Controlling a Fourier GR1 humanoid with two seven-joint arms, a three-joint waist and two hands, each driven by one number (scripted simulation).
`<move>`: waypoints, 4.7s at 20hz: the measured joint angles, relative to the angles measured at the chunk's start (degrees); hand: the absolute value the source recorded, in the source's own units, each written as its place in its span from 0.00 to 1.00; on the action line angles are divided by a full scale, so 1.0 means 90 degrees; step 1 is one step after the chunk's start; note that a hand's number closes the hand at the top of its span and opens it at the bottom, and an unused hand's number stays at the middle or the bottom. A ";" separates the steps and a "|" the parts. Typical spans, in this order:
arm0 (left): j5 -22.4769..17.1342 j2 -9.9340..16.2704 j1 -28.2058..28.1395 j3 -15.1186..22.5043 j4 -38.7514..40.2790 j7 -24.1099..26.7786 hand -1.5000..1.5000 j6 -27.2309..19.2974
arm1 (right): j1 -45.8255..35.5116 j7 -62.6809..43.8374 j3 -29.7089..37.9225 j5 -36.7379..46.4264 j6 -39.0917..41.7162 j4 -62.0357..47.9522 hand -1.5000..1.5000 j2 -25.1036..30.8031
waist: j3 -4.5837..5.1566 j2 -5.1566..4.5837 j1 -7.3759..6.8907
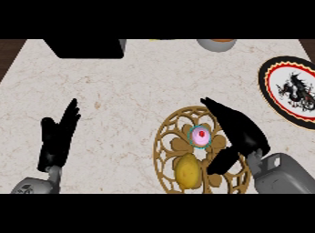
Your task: Pick the cupcake from the placemat and place it in the plate
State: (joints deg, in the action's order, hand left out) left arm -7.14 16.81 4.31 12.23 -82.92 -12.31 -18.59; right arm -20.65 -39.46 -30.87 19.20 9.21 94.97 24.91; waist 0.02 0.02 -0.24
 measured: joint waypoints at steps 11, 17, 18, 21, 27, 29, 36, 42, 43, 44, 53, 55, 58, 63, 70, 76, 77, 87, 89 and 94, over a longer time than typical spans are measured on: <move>0.0317 -0.0316 -0.0197 -0.0424 -0.0037 0.0054 0.50 0.0376 | 0.0077 0.0590 0.0682 0.0776 0.0815 -0.0742 0.00 -0.0831 | -0.0002 -0.0002 0.0009; 0.0542 -0.0503 -0.0075 -0.0634 0.0085 0.0023 0.50 0.0512 | 0.0151 0.0927 0.0916 0.1331 0.0851 -0.1194 0.00 -0.1326 | -0.0003 -0.0003 0.0012; 0.0584 -0.0540 -0.0033 -0.0690 0.0141 0.0030 0.50 0.0530 | 0.0186 0.0993 0.0995 0.1394 0.0899 -0.1207 0.00 -0.1366 | -0.0002 -0.0002 0.0014; 0.0672 -0.0592 -0.0061 -0.0764 0.0061 0.0001 0.50 0.0617 | 0.0245 0.1056 0.1089 0.1583 0.1043 -0.1273 0.00 -0.1505 | -0.0003 -0.0002 0.0014; 0.0777 -0.0675 -0.0259 -0.0819 -0.0142 -0.0062 0.50 0.0756 | 0.0321 0.1612 0.1125 0.2051 0.0987 -0.1469 1.00 -0.1548 | -0.0003 -0.0001 0.0009; 0.0840 -0.0724 -0.0244 -0.0839 -0.0251 -0.0189 0.50 0.0720 | 0.0346 0.1755 0.1140 0.2229 0.0930 -0.1427 1.00 -0.1555 | -0.0003 -0.0001 0.0012; 0.1026 -0.0918 -0.0214 -0.0879 -0.0037 -0.0076 0.50 0.0752 | 0.0348 0.2400 0.1379 0.2837 0.0509 -0.1665 1.00 -0.1451 | -0.0001 0.0002 0.0013; 0.1019 -0.0910 -0.0252 -0.0886 -0.0135 -0.0088 0.50 0.0865 | -0.0158 0.4298 0.2155 0.2725 0.0045 -0.3025 1.00 -0.0629 | -0.0002 -0.0015 -0.0043; 0.0997 -0.0889 -0.0241 -0.0914 -0.0144 -0.0097 0.50 0.0895 | -0.0188 0.4499 0.2269 0.2769 -0.0161 -0.3156 1.00 -0.0528 | -0.0004 -0.0017 -0.0040; 0.1012 -0.0931 -0.0287 -0.0882 -0.0199 -0.0095 0.50 0.0872 | -0.0267 0.4666 0.2402 0.2794 -0.0346 -0.3305 1.00 -0.0444 | -0.0006 -0.0018 -0.0046; 0.0958 -0.0900 -0.0391 -0.1038 -0.0072 0.0096 0.50 0.0970 | -0.0534 0.5287 0.3534 0.2482 -0.1281 -0.2962 1.00 0.0064 | -0.0003 0.0005 0.0036; 0.0970 -0.0874 -0.0383 -0.1046 -0.0158 -0.0009 0.50 0.0971 | -0.0569 0.5097 0.3778 0.2446 -0.1501 -0.2720 1.00 0.0093 | -0.0003 0.0013 0.0048; 0.1001 -0.0881 -0.0429 -0.1056 -0.0200 0.0018 0.50 0.0980 | -0.0574 0.4847 0.4088 0.2422 -0.1684 -0.2548 1.00 0.0143 | -0.0001 0.0011 0.0039; 0.1113 -0.0972 -0.0378 -0.1015 -0.0191 0.0032 0.50 0.0955 | -0.0824 0.4849 0.4669 0.2293 -0.1803 -0.3172 1.00 0.0412 | -0.0003 -0.0005 0.0003; 0.1103 -0.0977 -0.0205 -0.1109 -0.0059 0.0044 0.50 0.1072 | -0.1787 0.5471 0.5181 0.2315 -0.2075 -0.5301 1.00 0.0887 | -0.0006 -0.0035 -0.0078; 0.1156 -0.1028 -0.0227 -0.1081 -0.0153 0.0001 0.50 0.1083 | -0.2428 0.6061 0.5346 0.2546 -0.2382 -0.7093 1.00 0.1279 | -0.0013 -0.0069 -0.0168; 0.1135 -0.1031 -0.0197 -0.1082 -0.0151 -0.0027 0.50 0.1120 | -0.2523 0.6098 0.5340 0.2594 -0.2389 -0.7331 1.00 0.1313 | -0.0012 -0.0069 -0.0168; 0.1203 -0.1096 -0.0079 -0.1016 -0.0133 -0.0004 0.50 0.1142 | -0.2802 0.6523 0.5108 0.2972 -0.1342 -0.9062 0.00 0.1684 | -0.0028 -0.0141 -0.0324; 0.1214 -0.1081 -0.0113 -0.0987 -0.0218 -0.0099 0.50 0.1165 | -0.2825 0.6589 0.5058 0.3042 -0.1163 -0.9272 0.00 0.1736 | -0.0031 -0.0147 -0.0348; 0.1243 -0.1099 -0.0133 -0.0998 -0.0241 -0.0097 0.50 0.1134 | -0.2857 0.7398 0.5163 0.2923 -0.0646 -0.9476 0.00 0.1878 | -0.0039 -0.0143 -0.0321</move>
State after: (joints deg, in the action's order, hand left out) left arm 4.04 6.92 3.11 3.25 -85.09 -13.18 -8.39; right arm -46.36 27.12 15.60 45.51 3.40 9.69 41.81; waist -0.33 -1.27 -3.13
